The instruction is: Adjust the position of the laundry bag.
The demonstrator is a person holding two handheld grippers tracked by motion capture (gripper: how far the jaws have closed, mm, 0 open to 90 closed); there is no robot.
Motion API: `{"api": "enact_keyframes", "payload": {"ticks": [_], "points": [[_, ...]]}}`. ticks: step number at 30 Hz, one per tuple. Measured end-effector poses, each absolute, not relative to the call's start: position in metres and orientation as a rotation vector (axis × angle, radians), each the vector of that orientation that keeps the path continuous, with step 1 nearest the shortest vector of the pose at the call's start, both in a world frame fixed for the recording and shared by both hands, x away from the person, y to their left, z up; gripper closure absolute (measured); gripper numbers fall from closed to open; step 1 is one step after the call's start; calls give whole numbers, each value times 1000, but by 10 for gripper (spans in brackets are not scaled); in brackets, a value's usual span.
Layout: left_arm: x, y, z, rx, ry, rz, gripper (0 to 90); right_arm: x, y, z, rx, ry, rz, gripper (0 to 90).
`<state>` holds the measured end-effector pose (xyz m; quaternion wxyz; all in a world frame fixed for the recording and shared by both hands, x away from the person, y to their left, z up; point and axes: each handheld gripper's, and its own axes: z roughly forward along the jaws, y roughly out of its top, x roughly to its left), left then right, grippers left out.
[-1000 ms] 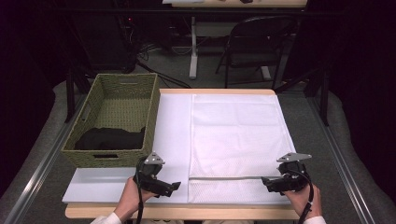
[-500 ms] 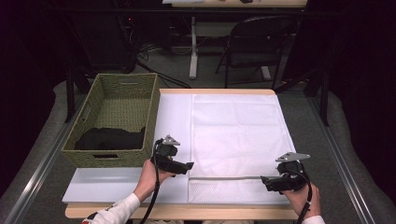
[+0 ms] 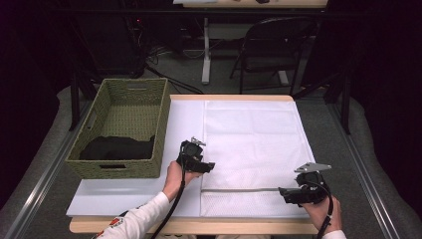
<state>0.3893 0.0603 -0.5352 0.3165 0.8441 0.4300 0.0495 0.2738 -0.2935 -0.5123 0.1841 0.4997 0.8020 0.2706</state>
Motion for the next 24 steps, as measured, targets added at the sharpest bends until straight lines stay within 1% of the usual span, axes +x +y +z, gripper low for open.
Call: {"api": "enact_keyframes", "payload": {"ticks": [3, 4, 5, 6, 7, 12, 13, 15, 19, 24], "points": [[394, 59, -539, 2224, 1154, 123, 474, 274, -294, -512, 1408, 2261, 766, 119], [395, 59, -540, 2225, 1153, 120, 555, 273, -294, -512, 1409, 2263, 767, 123], [396, 59, -541, 2228, 1158, 123, 555, 273, -294, -512, 1409, 2263, 767, 123], [397, 58, -542, 2233, 1168, 123, 577, 273, -294, -513, 1410, 2266, 767, 126], [397, 57, -544, 2230, 1181, 126, 616, 273, -294, -513, 1414, 2269, 768, 126], [396, 54, -545, 2244, 1189, 190, 727, 273, -294, -512, 1408, 2272, 781, 130], [396, 54, -545, 2246, 1190, 198, 771, 273, -293, -512, 1407, 2274, 776, 131], [397, 54, -545, 2244, 1191, 202, 780, 273, -293, -512, 1404, 2275, 777, 133], [397, 53, -546, 2238, 1174, 206, 865, 273, -293, -512, 1407, 2271, 773, 135], [398, 59, -547, 2193, 1171, 181, 888, 270, -296, -511, 1410, 2257, 773, 137]]}}
